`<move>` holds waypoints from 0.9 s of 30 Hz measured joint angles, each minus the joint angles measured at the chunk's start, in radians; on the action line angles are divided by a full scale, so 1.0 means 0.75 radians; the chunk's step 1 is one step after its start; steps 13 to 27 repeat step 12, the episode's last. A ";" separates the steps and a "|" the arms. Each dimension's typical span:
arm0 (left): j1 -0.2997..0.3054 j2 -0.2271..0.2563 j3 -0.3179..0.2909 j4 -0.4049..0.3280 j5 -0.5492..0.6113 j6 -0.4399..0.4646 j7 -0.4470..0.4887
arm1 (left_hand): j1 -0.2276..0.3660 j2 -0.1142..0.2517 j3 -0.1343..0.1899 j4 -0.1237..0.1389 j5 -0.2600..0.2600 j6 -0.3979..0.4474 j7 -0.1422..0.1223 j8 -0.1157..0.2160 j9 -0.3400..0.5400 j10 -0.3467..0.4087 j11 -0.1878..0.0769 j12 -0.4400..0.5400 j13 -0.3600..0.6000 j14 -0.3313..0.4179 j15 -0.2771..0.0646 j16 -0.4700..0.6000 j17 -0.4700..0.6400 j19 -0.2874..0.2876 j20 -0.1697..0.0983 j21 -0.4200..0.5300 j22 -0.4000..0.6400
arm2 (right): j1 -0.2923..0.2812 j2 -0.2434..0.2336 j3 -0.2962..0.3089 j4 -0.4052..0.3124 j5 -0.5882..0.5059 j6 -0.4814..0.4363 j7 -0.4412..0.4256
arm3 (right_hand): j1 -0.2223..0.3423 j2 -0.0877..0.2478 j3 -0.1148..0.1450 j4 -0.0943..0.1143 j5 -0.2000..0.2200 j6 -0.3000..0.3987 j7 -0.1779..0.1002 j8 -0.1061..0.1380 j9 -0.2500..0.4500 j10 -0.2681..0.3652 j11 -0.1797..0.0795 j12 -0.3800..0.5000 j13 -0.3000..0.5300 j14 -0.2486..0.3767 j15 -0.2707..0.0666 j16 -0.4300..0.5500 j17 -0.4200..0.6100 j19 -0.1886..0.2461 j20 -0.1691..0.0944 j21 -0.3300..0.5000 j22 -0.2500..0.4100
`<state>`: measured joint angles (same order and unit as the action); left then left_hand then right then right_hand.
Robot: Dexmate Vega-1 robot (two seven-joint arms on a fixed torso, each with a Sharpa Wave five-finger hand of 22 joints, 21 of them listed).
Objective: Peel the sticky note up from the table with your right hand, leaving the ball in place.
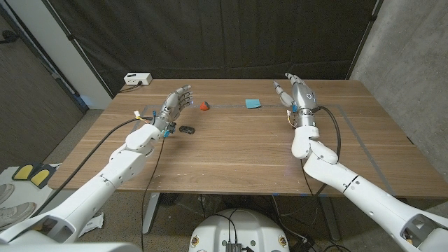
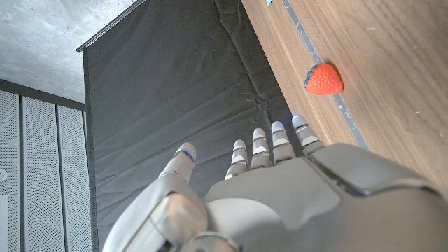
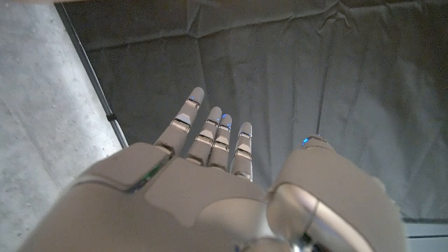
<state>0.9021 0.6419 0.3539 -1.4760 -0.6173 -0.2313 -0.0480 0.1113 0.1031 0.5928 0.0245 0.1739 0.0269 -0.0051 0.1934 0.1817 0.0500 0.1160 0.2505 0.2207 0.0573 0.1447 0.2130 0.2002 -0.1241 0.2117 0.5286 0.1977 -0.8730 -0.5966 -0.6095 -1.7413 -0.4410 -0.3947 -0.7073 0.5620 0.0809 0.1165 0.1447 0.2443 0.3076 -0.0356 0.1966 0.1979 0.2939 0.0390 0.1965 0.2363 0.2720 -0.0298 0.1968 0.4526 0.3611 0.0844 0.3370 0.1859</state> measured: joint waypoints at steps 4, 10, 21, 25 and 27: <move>-0.008 -0.002 -0.004 0.027 -0.018 -0.023 -0.036 | 0.000 0.000 0.000 0.000 0.000 0.000 0.000 0.000 0.000 0.000 0.000 0.000 0.000 0.000 0.000 0.000 0.000 0.000 0.000 0.000 0.000 | -0.023 0.008 0.058 0.000 0.068 0.046 -0.002 | 0.000 0.000 0.005 -0.005 0.000 0.000 0.000 0.000 0.000 0.009 0.009 0.010 0.000 0.006 0.006 0.000 -0.004 -0.002 0.002 -0.001 0.000; -0.035 -0.019 -0.005 0.105 -0.048 -0.058 -0.111 | 0.000 0.000 0.004 0.004 0.000 0.000 0.000 0.000 0.000 0.000 0.000 0.000 0.000 0.000 0.000 0.000 0.000 0.000 0.000 0.000 0.000 | -0.025 0.018 0.091 0.000 0.137 0.068 0.013 | -0.007 0.007 0.011 -0.011 0.000 0.010 0.010 0.000 0.000 0.017 0.031 0.015 0.000 0.014 0.014 0.000 -0.010 0.008 0.012 -0.001 0.000; -0.043 -0.025 -0.005 0.129 -0.059 -0.067 -0.136 | 0.000 0.000 0.004 0.004 0.000 0.000 0.000 0.000 0.000 0.000 0.000 0.000 0.000 0.003 0.003 0.000 0.000 0.000 0.000 -0.004 0.000 | -0.025 0.021 0.093 -0.003 0.146 0.067 0.016 | -0.007 0.007 0.011 -0.011 0.000 0.014 0.014 0.000 0.000 0.017 0.031 0.015 0.000 0.014 0.014 0.000 -0.015 0.008 0.012 -0.001 0.000; -0.043 -0.025 -0.005 0.129 -0.059 -0.067 -0.136 | 0.000 0.000 0.004 0.004 0.000 0.000 0.000 0.000 0.000 0.000 0.000 0.000 0.000 0.003 0.003 0.000 0.000 0.000 0.000 -0.004 0.000 | -0.025 0.021 0.093 -0.003 0.146 0.067 0.016 | -0.007 0.007 0.011 -0.011 0.000 0.014 0.014 0.000 0.000 0.017 0.031 0.015 0.000 0.014 0.014 0.000 -0.015 0.008 0.012 -0.001 0.000; -0.043 -0.025 -0.005 0.129 -0.059 -0.067 -0.136 | 0.000 0.000 0.004 0.004 0.000 0.000 0.000 0.000 0.000 0.000 0.000 0.000 0.000 0.003 0.003 0.000 0.000 0.000 0.000 -0.004 0.000 | -0.025 0.021 0.093 -0.003 0.146 0.067 0.016 | -0.007 0.007 0.011 -0.011 0.000 0.014 0.014 0.000 0.000 0.017 0.031 0.015 0.000 0.014 0.014 0.000 -0.015 0.008 0.012 -0.001 0.000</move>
